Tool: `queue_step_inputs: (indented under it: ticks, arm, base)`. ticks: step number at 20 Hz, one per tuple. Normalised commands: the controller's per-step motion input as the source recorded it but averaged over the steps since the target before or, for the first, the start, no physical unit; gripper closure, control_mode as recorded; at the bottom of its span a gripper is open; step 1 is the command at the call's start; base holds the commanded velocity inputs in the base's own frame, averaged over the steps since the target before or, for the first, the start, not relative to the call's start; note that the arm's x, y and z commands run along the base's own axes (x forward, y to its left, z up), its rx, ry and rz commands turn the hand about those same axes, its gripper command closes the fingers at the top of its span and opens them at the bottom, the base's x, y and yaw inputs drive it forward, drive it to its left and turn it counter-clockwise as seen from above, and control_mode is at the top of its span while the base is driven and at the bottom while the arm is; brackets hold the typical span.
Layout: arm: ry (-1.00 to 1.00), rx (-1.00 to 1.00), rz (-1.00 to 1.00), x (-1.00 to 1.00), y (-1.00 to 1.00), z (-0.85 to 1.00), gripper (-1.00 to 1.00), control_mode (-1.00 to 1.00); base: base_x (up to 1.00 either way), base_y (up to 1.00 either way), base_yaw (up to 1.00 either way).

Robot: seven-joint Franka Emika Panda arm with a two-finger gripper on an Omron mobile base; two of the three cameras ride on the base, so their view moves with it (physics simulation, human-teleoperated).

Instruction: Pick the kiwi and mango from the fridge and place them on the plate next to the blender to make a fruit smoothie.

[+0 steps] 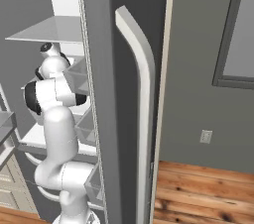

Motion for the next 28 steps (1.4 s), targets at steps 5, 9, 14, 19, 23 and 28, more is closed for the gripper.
queue_step_inputs:
  ticks: [5,9,14,19,23,28]
  arm:
    - [0.00,0.00,0.00,-0.16,0.00,-0.08,1.00,-1.00]
    - [-0.05,0.04,-0.03,-0.68,0.00,-0.02,1.00,-1.00]
    - [-0.09,0.06,-0.07,-0.89,-0.05,0.37,1.00,-1.00]
    - [-0.02,0.05,-0.12,-0.72,-0.22,0.64,1.00,-1.00]
    - [-0.01,0.10,-0.14,-0.81,-0.42,0.31,1.00,-1.00]
    - [0.00,0.09,-0.15,-0.72,-0.54,0.42,1.00,-1.00]
  base:
    - [0.00,0.00,0.00]
    - [0.00,0.00,0.00]
    - [0.00,0.00,0.00]
    - [0.00,0.00,0.00]
    - [0.00,0.00,0.00]
    - [0.00,0.00,0.00]
